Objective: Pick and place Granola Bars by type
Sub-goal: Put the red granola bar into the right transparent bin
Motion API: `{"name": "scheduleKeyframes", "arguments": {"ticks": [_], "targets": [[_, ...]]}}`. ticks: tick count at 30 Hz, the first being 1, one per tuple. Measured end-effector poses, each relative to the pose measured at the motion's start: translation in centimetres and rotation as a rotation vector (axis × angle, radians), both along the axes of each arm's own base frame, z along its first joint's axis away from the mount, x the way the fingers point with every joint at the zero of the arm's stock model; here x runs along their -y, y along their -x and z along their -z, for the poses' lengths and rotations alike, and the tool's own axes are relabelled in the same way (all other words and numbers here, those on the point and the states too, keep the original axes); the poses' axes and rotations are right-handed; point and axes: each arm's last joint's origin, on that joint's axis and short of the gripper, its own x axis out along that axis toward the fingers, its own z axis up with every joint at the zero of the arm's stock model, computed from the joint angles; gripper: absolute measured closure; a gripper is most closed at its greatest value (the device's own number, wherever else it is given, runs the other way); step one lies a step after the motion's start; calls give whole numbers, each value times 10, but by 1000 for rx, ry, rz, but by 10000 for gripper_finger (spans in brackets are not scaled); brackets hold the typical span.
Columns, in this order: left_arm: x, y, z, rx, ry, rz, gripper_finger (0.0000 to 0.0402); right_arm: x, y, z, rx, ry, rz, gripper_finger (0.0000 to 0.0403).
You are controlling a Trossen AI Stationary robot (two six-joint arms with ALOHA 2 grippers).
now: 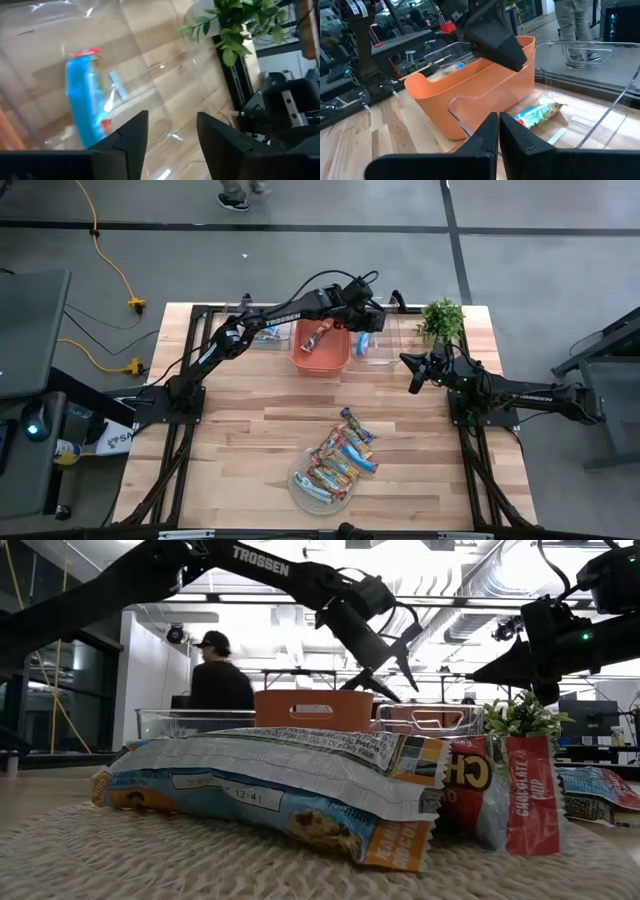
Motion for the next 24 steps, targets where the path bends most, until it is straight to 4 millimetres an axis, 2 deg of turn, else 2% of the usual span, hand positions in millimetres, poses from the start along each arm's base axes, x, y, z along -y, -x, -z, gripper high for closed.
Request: {"name": "scheduleKeyframes", "arguments": {"ticks": [6, 12, 19, 24], "targets": [[-6, 0, -13, 90, -14, 42, 232, 0, 0, 0, 0, 0, 0, 402], [-2, 17, -65, 252, -74, 230, 232, 0, 0, 0, -1, 0, 0, 402], [32, 50, -124, 293, -214, 452, 232, 0, 0, 0, 0, 0, 0, 402], [59, 82, -156, 225, -309, 545, 232, 0, 0, 0, 0, 0, 1, 402]]}}
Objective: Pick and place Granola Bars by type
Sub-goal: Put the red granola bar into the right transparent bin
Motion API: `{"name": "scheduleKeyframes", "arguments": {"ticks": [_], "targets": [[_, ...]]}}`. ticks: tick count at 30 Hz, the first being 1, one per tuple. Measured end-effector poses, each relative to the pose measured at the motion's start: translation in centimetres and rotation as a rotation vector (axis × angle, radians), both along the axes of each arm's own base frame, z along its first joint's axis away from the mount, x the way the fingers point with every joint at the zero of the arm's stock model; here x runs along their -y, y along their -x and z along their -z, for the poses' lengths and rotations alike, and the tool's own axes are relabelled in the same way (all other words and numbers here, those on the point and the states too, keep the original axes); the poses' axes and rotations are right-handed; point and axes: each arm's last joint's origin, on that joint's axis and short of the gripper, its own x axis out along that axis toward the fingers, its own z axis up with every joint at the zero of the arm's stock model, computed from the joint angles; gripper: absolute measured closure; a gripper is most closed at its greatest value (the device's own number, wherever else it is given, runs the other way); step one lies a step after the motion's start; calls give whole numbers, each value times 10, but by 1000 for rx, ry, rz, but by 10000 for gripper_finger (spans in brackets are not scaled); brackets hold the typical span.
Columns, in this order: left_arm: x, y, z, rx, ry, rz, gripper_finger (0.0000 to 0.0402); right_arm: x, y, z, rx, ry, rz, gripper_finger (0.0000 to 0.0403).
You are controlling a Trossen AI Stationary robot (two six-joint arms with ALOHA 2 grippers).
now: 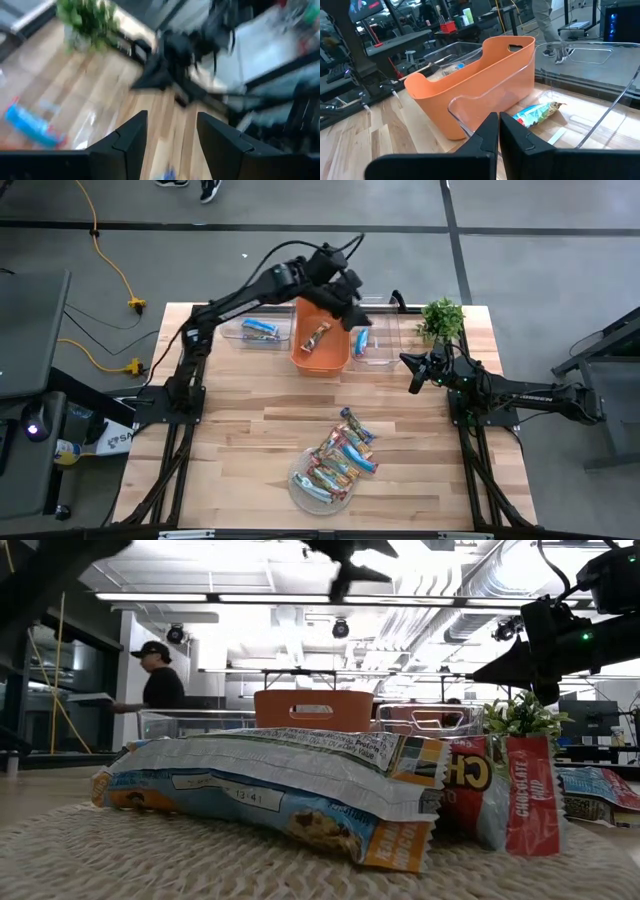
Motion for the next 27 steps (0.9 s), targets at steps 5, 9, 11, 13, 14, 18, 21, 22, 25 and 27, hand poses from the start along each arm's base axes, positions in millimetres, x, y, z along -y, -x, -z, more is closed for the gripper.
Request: {"name": "scheduleKeyframes", "arguments": {"ticks": [5, 9, 11, 13, 14, 18, 21, 22, 25, 27], "targets": [[43, 28, -16, -140, -150, 54, 232, 0, 0, 0, 2, 0, -1, 402], [76, 38, -10, -326, -252, 56, 232, 0, 0, 0, 2, 1, 0, 402], [91, 40, -6, -388, -293, 59, 232, 0, 0, 0, 0, 0, -1, 402], [105, 41, -4, -434, -316, 55, 232, 0, 0, 0, 0, 0, 0, 402], [112, 40, -3, -443, -319, 40, 232, 0, 0, 0, 0, 0, -1, 402], [136, 38, 5, -492, -267, -91, 232, 0, 0, 0, 0, 0, 0, 402], [151, 37, 10, -513, -215, -185, 232, 0, 0, 0, 0, 0, 0, 402], [156, 37, 12, -518, -206, -201, 232, 0, 0, 0, 0, 0, 0, 402], [169, 36, 20, -544, -175, -230, 232, 0, 0, 0, 0, 0, 0, 402], [176, 35, 28, -570, -146, -258, 232, 0, 0, 0, 0, 0, 0, 402]]}}
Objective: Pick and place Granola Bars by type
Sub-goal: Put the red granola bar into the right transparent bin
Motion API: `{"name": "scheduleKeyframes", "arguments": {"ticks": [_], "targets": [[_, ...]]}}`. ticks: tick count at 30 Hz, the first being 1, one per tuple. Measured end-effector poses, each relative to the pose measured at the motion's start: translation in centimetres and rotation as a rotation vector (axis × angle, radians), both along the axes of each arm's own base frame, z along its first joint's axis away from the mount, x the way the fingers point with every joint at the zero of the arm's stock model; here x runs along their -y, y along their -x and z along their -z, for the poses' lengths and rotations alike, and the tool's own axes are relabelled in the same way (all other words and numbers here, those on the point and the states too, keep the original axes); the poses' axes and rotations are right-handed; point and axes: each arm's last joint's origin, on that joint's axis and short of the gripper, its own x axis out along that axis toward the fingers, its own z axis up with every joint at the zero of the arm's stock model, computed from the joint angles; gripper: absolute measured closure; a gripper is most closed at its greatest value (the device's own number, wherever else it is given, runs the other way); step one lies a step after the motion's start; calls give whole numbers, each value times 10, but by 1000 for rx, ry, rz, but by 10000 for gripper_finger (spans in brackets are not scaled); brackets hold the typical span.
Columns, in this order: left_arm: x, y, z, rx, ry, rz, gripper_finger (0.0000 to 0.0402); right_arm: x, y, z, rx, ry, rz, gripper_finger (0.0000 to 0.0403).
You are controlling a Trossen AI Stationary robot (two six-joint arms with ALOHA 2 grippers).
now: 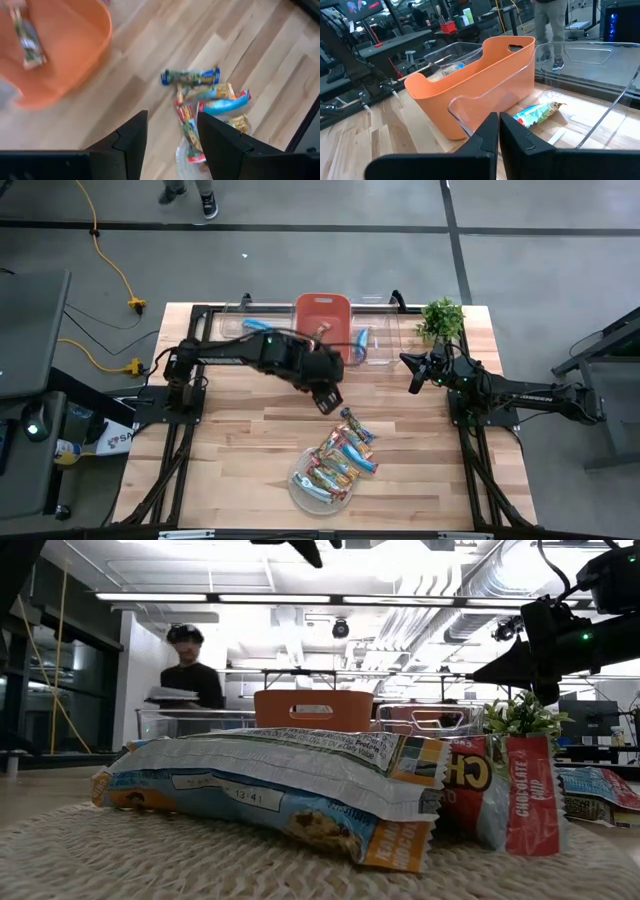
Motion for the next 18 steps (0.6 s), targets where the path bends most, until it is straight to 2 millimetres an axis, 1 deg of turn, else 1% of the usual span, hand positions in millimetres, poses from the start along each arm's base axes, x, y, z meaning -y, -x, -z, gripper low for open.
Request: {"name": "scheduleKeyframes", "arguments": {"ticks": [7, 13, 18], "targets": [[19, -1, 29, -91, 106, -98, 232, 0, 0, 0, 0, 0, 0, 402], [23, -2, 58, -196, 210, -136, 232, 0, 0, 0, 0, 0, 0, 402], [29, -8, 74, -177, 236, -113, 232, 0, 0, 0, 0, 0, 0, 402]]}}
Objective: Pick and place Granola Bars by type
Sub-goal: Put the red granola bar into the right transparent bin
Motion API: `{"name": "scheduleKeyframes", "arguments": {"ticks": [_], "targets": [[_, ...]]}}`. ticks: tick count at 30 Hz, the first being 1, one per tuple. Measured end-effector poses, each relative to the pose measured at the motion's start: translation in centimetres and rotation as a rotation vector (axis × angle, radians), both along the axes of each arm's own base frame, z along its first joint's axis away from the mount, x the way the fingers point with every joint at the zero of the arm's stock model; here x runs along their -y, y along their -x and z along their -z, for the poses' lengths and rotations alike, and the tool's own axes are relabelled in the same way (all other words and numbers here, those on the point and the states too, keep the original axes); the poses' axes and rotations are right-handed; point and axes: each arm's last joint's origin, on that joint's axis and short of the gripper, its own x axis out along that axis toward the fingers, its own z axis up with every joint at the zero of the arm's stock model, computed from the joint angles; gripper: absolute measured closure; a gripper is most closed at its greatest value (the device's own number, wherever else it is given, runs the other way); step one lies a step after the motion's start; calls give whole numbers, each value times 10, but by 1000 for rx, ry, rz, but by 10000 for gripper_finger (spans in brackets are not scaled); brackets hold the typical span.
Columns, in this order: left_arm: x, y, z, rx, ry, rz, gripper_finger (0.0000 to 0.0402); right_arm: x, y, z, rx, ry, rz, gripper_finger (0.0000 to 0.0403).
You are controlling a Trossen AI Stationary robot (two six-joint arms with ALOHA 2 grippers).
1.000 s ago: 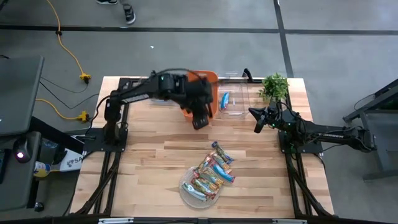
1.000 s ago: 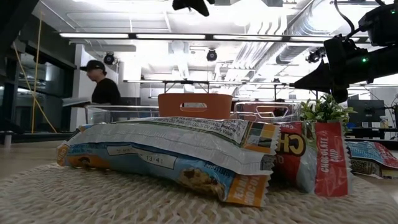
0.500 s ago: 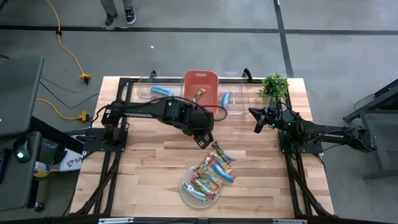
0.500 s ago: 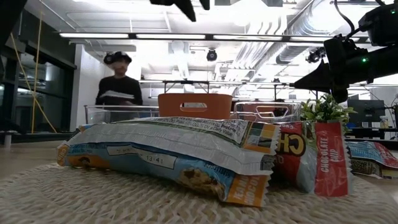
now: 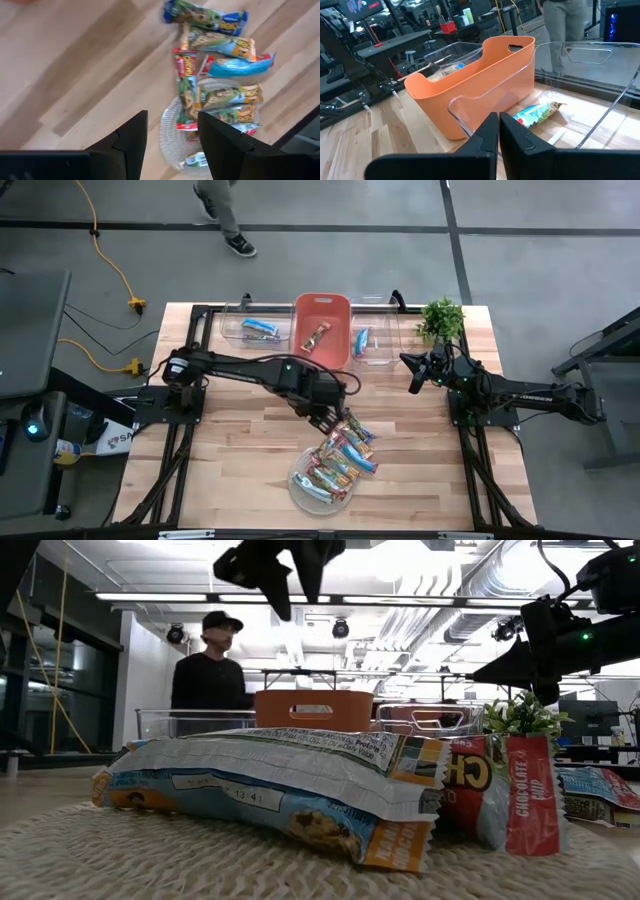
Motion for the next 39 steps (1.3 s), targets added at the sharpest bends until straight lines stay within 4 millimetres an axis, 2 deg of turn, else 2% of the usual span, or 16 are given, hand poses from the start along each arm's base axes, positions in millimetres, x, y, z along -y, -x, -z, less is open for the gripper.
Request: {"name": "scheduleKeyframes", "arguments": {"ticks": [5, 10, 20, 34, 39], "targets": [[5, -10, 17, 42, 62, 23, 231, 0, 0, 0, 0, 0, 0, 402], [15, -18, 34, 25, 34, 64, 231, 0, 0, 0, 0, 0, 0, 402], [33, -39, 79, -35, 86, 149, 231, 0, 0, 0, 0, 0, 0, 402], [38, -53, 113, -64, 139, 205, 231, 0, 0, 0, 0, 0, 0, 402], [35, -54, 112, -53, 107, 200, 231, 0, 0, 0, 0, 0, 0, 402]]}}
